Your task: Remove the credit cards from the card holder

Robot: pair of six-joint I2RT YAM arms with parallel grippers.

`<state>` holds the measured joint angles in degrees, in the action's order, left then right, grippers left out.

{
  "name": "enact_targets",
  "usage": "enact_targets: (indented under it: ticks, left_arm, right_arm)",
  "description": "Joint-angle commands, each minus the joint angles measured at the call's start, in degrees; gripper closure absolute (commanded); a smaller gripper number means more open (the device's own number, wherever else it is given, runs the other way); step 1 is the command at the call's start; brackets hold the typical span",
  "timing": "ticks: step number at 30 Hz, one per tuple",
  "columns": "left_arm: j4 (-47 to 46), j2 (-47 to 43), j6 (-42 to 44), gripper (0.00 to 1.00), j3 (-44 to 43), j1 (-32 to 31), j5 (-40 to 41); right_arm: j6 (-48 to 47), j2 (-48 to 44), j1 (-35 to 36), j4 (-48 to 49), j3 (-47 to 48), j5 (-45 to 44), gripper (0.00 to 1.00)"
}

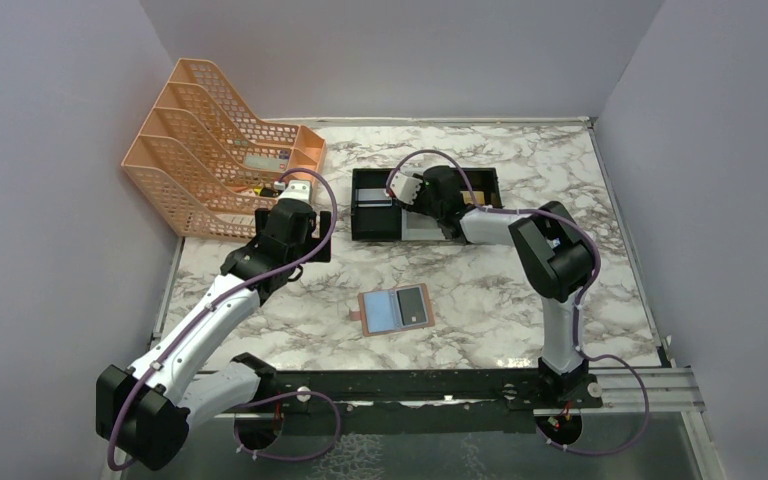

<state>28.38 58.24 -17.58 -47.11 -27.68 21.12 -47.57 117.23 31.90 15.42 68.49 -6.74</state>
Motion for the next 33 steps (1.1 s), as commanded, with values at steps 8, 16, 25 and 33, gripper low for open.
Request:
enact_targets:
  ticks: [8, 16, 25, 33]
  left_arm:
    - [0.13, 0.44, 0.62, 0.01, 0.35, 0.48, 0.75]
    - [0.21, 0.48, 0.62, 0.01, 0.35, 0.47, 0.58]
    - [0.19, 0.94, 0.71, 0.01, 0.27, 0.47, 0.37]
    - [0.19, 0.74, 0.53, 0.01, 0.26, 0.52, 1.11]
  right_arm:
    - [3.01, -1.92, -0.74, -2.93, 1.36, 3.84, 0.54]
    - [5.94, -3.31, -1.18, -6.0, 2.07, 6.94, 0.52]
    - [21.01, -8.48, -1.58, -5.88, 0.6, 10.3, 0.51]
    - [51.6, -9.45, -1.58, -16.74, 3.31, 17.71, 0.52]
